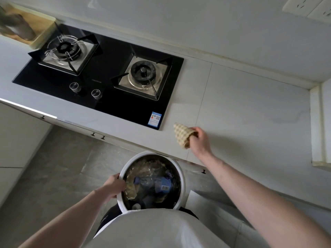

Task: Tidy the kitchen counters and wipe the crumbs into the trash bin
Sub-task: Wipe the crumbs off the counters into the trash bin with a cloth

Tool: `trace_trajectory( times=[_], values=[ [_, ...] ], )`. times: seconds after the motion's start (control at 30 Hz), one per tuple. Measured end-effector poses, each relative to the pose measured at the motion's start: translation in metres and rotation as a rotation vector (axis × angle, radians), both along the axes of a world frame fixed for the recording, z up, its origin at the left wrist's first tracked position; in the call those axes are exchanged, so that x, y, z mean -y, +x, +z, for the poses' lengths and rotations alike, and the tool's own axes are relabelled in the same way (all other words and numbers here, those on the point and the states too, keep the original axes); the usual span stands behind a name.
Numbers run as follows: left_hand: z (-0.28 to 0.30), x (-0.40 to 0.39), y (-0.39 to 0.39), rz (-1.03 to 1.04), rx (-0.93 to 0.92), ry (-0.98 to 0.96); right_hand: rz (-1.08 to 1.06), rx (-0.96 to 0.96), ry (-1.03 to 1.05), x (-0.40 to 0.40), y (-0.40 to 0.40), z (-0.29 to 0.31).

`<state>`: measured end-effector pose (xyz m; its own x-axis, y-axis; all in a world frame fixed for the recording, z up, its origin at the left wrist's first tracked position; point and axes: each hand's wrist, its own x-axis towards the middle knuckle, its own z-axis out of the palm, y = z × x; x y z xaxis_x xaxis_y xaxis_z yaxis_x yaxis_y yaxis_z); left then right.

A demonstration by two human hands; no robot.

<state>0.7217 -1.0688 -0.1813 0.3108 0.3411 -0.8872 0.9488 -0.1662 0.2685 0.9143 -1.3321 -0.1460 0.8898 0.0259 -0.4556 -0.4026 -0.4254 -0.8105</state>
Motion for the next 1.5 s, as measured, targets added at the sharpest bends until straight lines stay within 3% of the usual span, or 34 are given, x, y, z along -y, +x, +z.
trace_trajectory(
  times=[0.17, 0.33, 0.47, 0.63, 0.73, 0.93, 1.07, 1.23, 1.37, 1.5],
  values=[
    [0.002, 0.003, 0.001, -0.011, 0.001, -0.003, 0.022, 0.161, -0.277, 0.017, 0.054, -0.017],
    [-0.001, 0.001, -0.001, -0.036, -0.015, -0.001, 0.422, 0.053, -0.579, 0.009, 0.035, -0.048],
    [-0.002, 0.000, -0.001, -0.025, -0.017, -0.010, 0.649, 0.158, -0.489, -0.025, -0.030, -0.043],
    [-0.004, -0.001, -0.003, 0.000, -0.007, -0.019, 0.928, -0.082, -0.339, -0.060, -0.125, -0.043],
    [-0.004, -0.002, -0.003, 0.000, -0.002, -0.032, 0.840, -0.077, -0.290, -0.061, -0.130, -0.038],
    [-0.007, -0.004, -0.004, 0.003, 0.003, -0.022, 0.425, 0.110, -0.146, -0.044, -0.046, -0.008],
    [-0.008, -0.007, -0.004, -0.012, -0.012, -0.005, 0.275, 0.270, -0.231, -0.020, 0.008, -0.005],
    [-0.005, -0.008, -0.004, -0.024, -0.028, -0.006, 0.510, 0.215, -0.653, 0.001, 0.004, -0.041],
    [0.003, -0.007, -0.003, -0.036, -0.034, 0.000, 0.491, 0.239, -0.654, -0.019, -0.039, -0.049],
    [0.006, -0.007, -0.002, -0.038, -0.032, -0.005, 0.635, 0.399, -0.598, -0.037, -0.080, -0.055]
  ],
)
